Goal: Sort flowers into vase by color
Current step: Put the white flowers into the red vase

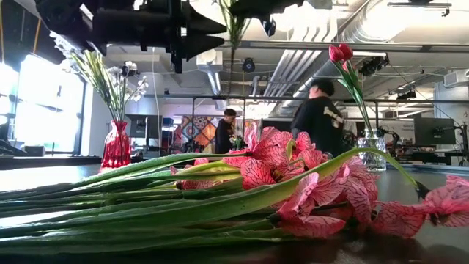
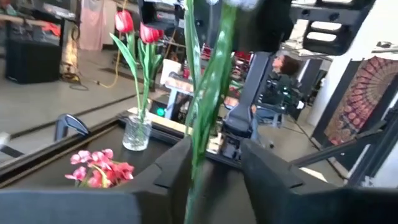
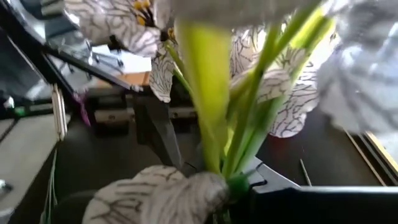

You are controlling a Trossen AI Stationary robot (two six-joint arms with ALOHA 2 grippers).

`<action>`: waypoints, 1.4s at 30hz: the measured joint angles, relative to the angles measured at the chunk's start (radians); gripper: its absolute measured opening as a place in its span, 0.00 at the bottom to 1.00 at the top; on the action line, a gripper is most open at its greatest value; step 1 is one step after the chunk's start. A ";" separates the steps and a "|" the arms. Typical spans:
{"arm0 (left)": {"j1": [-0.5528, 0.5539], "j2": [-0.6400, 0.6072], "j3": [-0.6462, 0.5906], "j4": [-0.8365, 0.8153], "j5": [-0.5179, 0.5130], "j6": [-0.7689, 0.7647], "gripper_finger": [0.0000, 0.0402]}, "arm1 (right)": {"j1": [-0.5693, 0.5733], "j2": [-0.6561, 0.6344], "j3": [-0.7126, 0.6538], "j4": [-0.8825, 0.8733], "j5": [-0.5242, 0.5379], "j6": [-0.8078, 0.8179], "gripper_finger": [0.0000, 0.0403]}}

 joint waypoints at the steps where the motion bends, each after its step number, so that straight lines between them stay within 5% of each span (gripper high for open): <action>1: -0.001 0.000 0.001 0.000 0.001 -0.007 0.35 | 0.000 0.000 0.006 -0.021 0.000 -0.010 0.01; 10: -0.014 0.014 0.178 -0.313 0.000 0.007 0.48 | 0.003 0.000 0.015 -0.061 -0.057 -0.005 0.00; 17: -0.017 0.040 0.244 -0.330 -0.047 0.038 0.47 | 0.007 0.007 0.016 -0.052 -0.053 0.046 0.00; 26: -0.036 0.106 0.297 -0.363 -0.033 0.027 0.34 | 0.036 0.032 0.017 -0.054 -0.049 0.058 0.00; 36: -0.051 0.132 0.320 -0.385 -0.017 0.044 0.03 | 0.038 0.032 0.016 -0.067 -0.052 0.071 0.00; 42: -0.048 0.130 0.320 -0.385 -0.030 0.073 0.05 | 0.037 0.032 0.016 -0.067 -0.046 0.071 0.00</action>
